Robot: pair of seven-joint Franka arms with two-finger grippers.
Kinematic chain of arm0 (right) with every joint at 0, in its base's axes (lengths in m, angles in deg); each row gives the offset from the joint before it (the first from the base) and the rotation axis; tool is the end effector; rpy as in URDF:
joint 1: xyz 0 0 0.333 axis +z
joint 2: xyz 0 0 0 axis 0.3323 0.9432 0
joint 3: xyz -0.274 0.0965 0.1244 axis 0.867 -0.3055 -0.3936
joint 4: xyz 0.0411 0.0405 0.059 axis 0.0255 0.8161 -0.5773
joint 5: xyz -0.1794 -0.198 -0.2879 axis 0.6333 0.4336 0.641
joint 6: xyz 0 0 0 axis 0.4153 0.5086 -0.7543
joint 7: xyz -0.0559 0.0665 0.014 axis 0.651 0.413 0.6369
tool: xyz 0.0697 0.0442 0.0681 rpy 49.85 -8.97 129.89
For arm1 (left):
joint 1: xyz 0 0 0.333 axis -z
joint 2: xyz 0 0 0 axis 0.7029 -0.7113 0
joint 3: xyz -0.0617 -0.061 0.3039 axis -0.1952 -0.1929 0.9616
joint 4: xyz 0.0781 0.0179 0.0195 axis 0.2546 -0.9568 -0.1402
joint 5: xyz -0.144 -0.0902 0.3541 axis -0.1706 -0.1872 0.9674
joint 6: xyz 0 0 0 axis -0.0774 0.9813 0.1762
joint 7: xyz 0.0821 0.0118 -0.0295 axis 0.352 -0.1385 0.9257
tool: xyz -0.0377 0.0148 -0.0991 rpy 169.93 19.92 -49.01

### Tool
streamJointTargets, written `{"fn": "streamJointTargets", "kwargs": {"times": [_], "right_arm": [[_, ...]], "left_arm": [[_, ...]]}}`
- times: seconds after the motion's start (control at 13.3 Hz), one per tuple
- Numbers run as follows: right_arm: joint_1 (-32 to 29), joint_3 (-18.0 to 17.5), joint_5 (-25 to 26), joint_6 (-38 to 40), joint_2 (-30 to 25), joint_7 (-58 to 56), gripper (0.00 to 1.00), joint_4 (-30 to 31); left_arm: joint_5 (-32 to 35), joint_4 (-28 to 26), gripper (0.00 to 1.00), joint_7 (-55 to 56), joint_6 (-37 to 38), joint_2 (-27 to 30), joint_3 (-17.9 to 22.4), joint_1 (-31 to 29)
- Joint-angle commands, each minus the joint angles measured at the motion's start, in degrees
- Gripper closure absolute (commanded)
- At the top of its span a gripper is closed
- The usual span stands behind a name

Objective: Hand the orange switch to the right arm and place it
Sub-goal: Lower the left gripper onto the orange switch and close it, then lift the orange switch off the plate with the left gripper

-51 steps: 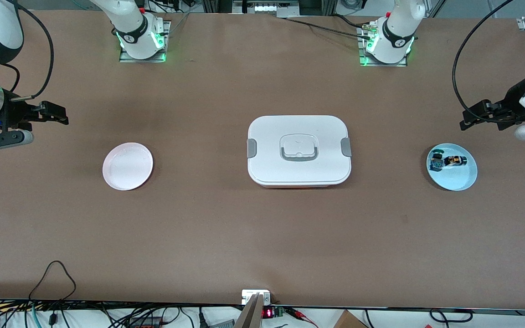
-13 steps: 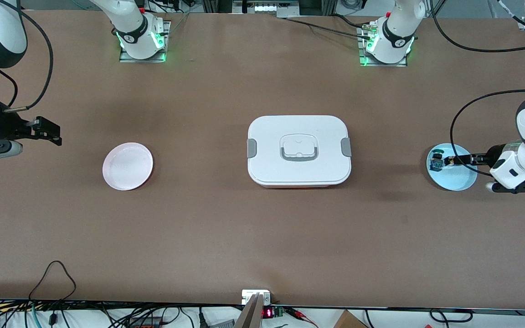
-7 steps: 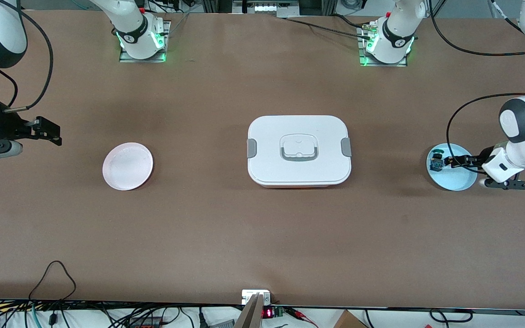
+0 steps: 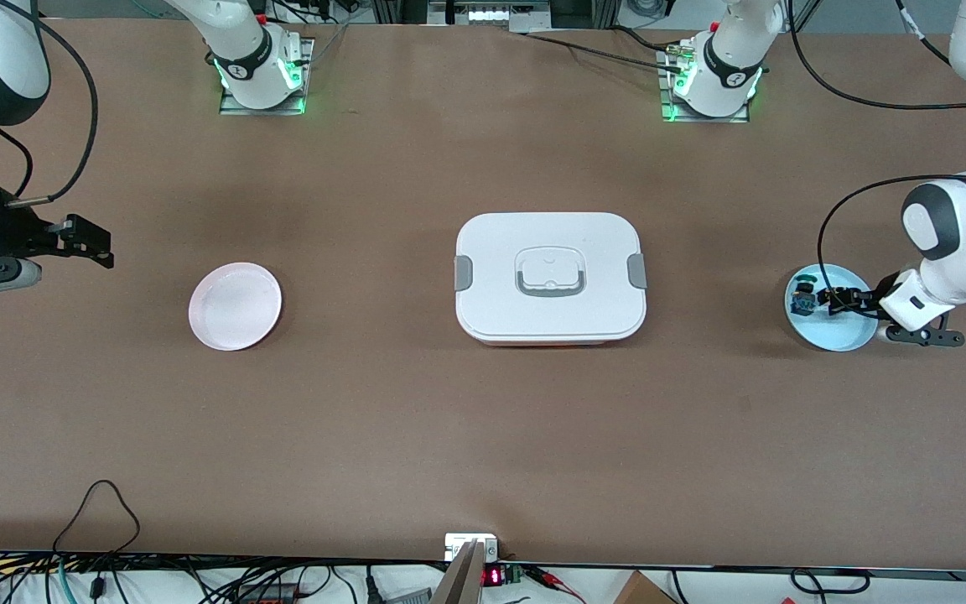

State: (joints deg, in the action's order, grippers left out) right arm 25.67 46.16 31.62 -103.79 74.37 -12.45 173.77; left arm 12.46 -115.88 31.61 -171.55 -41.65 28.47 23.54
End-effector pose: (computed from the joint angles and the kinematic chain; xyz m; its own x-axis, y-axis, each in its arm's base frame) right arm 0.6064 -0.0079 0.5405 0.9779 0.2085 0.0178 0.2077 -0.9774 0.0397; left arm 0.5603 0.1916 0.2145 0.9964 -0.0773 -0.0344 -0.0770 -0.9970 0.0098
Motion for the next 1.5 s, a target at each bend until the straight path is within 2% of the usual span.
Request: {"fn": "streamJointTargets", "kwargs": {"times": [0.0,0.3,1.43], "right_arm": [[-0.1,-0.2,0.1,0.3,0.3,0.0,0.00,-0.9],[-0.2,-0.2,0.1,0.3,0.3,0.0,0.00,-0.9],[0.1,-0.4,0.0,0.6,0.0,0.0,0.00,-0.9]], "left_arm": [[1.0,-2.6,0.00,-2.2,-4.6,-0.3,-0.5,-1.3],[1.0,-5.8,0.00,-4.5,-9.6,-0.6,-0.5,-1.6],[1.0,-7.8,0.00,-11.2,-9.8,-0.8,-0.5,-3.1]]}}
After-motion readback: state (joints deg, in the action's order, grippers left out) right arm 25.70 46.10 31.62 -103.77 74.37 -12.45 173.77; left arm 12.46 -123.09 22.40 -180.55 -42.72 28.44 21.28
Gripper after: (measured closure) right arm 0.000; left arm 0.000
